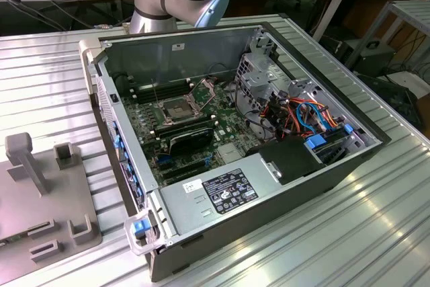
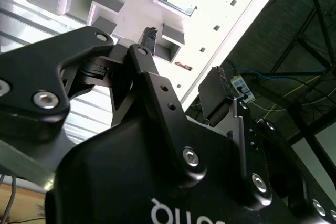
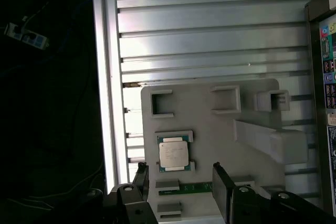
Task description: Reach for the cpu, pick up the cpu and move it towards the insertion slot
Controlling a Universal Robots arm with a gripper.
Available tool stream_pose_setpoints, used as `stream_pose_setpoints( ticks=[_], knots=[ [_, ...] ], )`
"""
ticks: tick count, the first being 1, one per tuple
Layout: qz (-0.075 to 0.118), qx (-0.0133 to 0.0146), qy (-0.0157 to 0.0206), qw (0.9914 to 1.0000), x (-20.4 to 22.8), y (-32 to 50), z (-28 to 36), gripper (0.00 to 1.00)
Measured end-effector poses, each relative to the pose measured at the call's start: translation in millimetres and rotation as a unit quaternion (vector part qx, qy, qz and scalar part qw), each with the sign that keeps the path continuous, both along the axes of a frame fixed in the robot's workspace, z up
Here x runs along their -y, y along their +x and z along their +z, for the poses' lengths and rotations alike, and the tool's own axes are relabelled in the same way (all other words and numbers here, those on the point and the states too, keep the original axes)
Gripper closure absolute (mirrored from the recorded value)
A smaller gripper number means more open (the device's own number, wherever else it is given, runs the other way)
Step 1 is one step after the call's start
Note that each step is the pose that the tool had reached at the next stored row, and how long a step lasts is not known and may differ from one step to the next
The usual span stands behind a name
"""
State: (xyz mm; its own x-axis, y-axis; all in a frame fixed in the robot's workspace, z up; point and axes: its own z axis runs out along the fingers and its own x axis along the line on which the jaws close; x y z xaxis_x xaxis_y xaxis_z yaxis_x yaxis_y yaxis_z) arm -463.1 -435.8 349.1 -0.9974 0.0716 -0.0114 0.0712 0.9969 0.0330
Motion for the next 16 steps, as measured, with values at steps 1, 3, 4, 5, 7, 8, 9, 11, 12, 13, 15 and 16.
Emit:
stream_pose_setpoints(
  ticks=[1,3,4,5,7,8,9,11,12,13,15,16],
  knots=[
    [0.0,0.0,0.0,1.0,0.0,0.0,-0.1,0.4],
    [0.001,0.0,0.0,1.0,0.1,0.0,-0.6,0.4],
    [0.003,0.0001,0.0003,1.0,0.2,0.0,-1.5,0.4],
    [0.004,0.0,0.0005,0.99999,0.3,0.0,-2.3,0.4],
    [0.009,0.0,0.0008,0.99996,0.6,0.0,-6.3,0.4],
    [0.01,0.0,0.0008,0.99995,0.8,0.0,-8.0,0.4],
    [0.012,-0.0001,0.0009,0.99993,1.1,0.0,-10.8,0.4],
    [0.016,0.0,0.0009,0.99987,2.0,0.0,-14.5,0.4],
    [0.021,-0.0001,0.0009,0.99979,2.6,0.0,-17.3,0.4],
    [0.023,-0.0001,0.0009,0.99974,2.9,0.0,-19.2,0.4],
    [0.025,0.0,0.0009,0.99968,4.6,0.0,-24.2,0.4],
    [0.025,0.0,0.001,0.99968,4.9,0.0,-26.1,0.4]
  ],
)
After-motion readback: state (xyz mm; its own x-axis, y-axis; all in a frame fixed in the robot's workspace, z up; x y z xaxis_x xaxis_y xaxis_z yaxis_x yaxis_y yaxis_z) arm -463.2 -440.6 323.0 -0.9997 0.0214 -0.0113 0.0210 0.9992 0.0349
